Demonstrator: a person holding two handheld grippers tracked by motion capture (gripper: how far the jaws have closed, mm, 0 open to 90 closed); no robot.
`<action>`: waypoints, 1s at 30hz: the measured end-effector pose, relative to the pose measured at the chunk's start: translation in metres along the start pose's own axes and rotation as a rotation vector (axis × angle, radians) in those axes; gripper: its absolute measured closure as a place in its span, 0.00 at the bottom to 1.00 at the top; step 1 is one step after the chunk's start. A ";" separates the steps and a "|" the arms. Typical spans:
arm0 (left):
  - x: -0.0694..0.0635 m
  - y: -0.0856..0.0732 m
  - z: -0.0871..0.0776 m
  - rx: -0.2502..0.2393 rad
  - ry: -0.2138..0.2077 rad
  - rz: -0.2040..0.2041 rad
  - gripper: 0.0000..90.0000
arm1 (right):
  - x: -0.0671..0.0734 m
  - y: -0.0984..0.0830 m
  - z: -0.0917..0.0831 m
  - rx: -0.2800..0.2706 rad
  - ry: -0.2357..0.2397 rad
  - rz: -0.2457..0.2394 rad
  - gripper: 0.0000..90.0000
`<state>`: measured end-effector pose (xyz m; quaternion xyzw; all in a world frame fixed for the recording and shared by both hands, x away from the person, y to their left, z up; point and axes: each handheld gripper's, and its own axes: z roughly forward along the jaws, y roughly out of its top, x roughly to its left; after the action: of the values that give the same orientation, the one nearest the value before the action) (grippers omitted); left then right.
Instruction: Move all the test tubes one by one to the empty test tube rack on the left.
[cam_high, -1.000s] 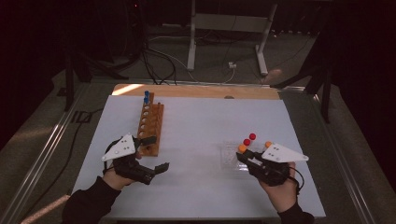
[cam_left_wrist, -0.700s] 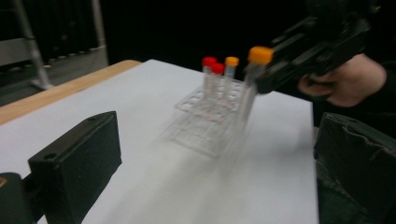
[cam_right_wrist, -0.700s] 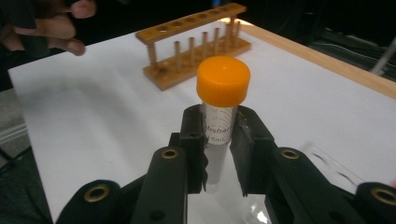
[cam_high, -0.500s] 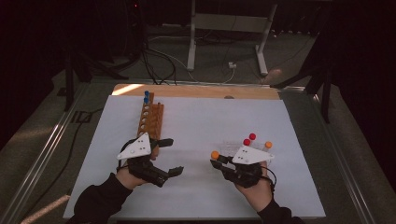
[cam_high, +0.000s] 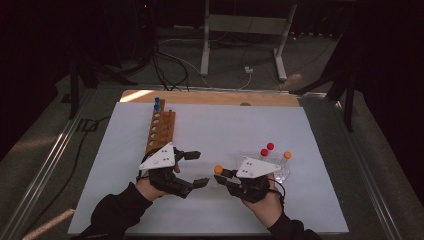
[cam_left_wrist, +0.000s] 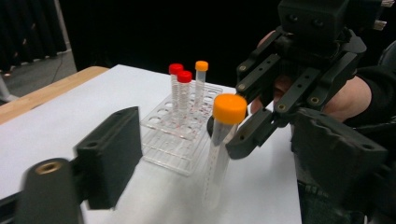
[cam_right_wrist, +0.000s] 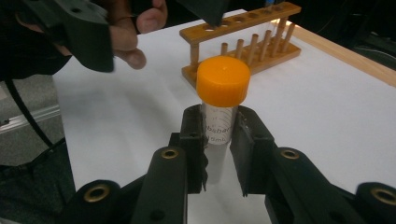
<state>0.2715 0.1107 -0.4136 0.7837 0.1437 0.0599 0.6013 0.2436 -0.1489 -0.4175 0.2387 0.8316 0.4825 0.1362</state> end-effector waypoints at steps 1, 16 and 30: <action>0.000 0.000 0.001 0.000 -0.006 0.002 0.26 | 0.000 0.000 0.001 0.001 0.003 0.000 0.83; -0.003 -0.004 0.012 0.014 -0.020 0.032 0.62 | 0.008 0.002 0.013 0.020 0.029 -0.011 0.83; -0.004 -0.006 0.017 0.029 -0.015 0.058 0.79 | 0.008 0.002 0.016 0.019 0.021 -0.002 0.83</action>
<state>0.2715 0.0954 -0.4234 0.7965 0.1172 0.0696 0.5890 0.2442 -0.1320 -0.4239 0.2339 0.8377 0.4772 0.1256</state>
